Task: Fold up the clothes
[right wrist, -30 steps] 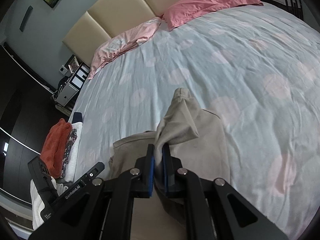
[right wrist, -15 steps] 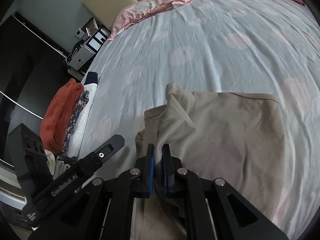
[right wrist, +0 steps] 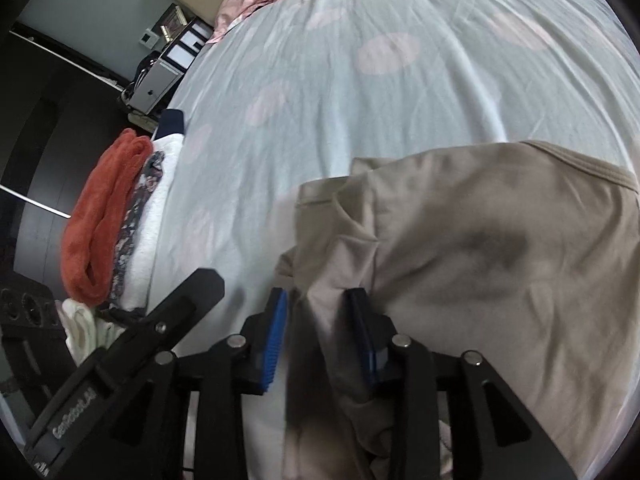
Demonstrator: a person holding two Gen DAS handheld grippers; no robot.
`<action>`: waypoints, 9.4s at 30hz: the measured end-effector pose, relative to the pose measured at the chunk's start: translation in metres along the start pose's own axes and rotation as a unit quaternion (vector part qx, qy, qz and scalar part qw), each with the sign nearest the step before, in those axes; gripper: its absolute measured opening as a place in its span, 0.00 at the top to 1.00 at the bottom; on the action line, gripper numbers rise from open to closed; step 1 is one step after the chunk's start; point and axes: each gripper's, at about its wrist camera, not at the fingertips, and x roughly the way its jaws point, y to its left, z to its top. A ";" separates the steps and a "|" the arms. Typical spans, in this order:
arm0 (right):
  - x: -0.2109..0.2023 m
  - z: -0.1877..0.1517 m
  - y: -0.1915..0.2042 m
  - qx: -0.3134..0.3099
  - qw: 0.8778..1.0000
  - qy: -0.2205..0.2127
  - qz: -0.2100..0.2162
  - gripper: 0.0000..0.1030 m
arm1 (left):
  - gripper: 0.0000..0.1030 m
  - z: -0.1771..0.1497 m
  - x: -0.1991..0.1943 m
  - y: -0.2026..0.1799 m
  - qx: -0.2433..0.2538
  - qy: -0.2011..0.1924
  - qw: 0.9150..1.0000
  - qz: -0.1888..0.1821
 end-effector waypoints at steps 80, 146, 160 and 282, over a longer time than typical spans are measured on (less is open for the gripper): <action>-0.159 -0.182 -0.089 -0.047 0.997 -0.051 -0.044 0.70 | 0.52 -0.102 -0.080 -0.048 0.074 0.122 0.987 -0.071; -0.108 -0.173 -0.124 0.022 0.999 -0.033 -0.002 0.91 | 0.80 -0.143 -0.070 0.021 0.050 0.232 0.968 0.075; -0.150 -0.192 -0.123 0.039 0.998 -0.001 -0.043 0.96 | 0.89 -0.181 -0.103 0.010 0.110 0.327 0.937 0.059; -0.148 -0.068 -0.112 -0.059 0.982 -0.180 -0.006 0.96 | 0.89 -0.066 -0.017 -0.077 0.143 0.022 0.990 0.001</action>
